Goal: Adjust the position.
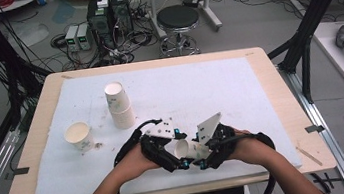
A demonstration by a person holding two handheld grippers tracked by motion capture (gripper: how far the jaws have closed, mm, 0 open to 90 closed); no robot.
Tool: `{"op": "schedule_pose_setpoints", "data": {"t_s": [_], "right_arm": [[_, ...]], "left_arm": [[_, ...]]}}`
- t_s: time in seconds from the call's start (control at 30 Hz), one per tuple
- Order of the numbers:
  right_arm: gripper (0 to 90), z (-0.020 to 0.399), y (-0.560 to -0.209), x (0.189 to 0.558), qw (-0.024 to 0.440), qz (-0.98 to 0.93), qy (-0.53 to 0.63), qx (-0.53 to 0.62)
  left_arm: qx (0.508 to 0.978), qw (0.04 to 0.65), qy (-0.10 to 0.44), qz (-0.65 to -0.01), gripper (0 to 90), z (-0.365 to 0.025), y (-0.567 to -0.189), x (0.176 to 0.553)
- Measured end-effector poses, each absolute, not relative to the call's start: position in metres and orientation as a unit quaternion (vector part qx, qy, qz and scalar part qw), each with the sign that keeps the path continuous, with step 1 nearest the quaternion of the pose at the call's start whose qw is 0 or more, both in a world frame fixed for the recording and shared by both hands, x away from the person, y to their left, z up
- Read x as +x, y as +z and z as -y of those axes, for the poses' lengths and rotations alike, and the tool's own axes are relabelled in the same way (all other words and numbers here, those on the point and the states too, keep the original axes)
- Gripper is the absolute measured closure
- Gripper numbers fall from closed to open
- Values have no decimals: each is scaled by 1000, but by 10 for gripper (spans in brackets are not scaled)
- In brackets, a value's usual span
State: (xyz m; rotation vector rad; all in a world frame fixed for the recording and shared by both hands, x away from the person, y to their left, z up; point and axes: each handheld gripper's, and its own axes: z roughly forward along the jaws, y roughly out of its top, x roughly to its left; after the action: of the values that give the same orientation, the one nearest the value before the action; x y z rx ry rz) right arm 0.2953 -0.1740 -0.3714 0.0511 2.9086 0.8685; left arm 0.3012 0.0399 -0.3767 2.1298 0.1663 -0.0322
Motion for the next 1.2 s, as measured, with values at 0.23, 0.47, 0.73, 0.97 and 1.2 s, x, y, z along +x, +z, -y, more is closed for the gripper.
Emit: {"op": "schedule_pose_setpoints", "data": {"t_s": [0.23,0.47,0.73,0.97,1.2], "right_arm": [[331,169,-373,295,50,-963,265,10],[329,168,-374,295,44,-965,259,11],[316,170,-375,296,36,-964,263,15],[216,183,-373,299,45,-937,344,46],[211,200,-369,296,41,-905,419,68]], "left_arm": [[878,472,-23,-68,258,-39,-379,302],[882,467,-30,-63,327,-39,-380,304],[881,468,-27,-58,364,-41,-381,304],[862,500,-13,-78,370,-50,-380,305],[838,537,-20,-100,368,-61,-386,305]]}}
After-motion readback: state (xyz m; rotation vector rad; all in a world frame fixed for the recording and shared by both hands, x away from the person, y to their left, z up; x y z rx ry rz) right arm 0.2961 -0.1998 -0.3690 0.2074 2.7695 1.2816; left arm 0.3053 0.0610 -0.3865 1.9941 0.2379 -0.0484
